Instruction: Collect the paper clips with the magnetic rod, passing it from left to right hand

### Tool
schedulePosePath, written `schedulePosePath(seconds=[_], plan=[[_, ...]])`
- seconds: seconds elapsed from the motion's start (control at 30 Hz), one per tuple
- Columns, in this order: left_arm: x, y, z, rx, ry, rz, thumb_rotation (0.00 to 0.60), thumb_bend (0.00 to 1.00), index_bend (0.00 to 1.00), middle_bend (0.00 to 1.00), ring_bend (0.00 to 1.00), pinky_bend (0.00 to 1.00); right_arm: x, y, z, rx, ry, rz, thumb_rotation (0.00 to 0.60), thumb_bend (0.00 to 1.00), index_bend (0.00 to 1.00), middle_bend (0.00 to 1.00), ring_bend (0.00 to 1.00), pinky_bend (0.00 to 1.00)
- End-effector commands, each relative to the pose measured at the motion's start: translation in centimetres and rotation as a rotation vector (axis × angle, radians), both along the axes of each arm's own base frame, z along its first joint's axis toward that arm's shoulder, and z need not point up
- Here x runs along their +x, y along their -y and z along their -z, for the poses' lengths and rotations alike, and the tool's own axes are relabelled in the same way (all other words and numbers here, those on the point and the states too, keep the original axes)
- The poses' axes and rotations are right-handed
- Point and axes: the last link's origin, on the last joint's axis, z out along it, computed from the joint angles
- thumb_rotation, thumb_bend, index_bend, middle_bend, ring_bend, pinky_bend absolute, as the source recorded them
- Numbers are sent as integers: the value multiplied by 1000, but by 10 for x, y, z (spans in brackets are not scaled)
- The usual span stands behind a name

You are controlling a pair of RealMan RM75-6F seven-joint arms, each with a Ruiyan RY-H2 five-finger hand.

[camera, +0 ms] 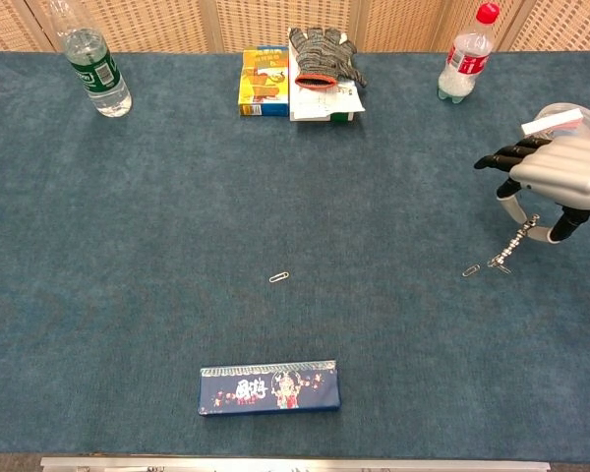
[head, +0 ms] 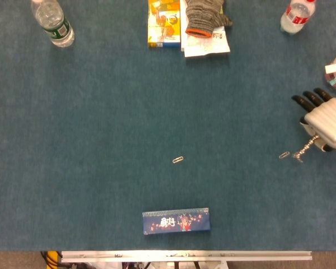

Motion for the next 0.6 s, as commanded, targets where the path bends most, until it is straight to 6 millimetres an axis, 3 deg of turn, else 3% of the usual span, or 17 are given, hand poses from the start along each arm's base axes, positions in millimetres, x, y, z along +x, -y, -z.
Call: schedulePosePath(seconds=[0.03, 0.6], plan=[[0, 1, 1, -1, 0, -2, 600, 356, 78, 0, 0, 0, -5, -2, 0, -1, -3, 17, 600, 323, 638, 79, 0, 76], [-12, 8, -1, 10, 19, -38, 600, 356, 78, 0, 0, 0, -15, 4, 23, 25, -4, 42, 600, 324, 638, 79, 0, 72]])
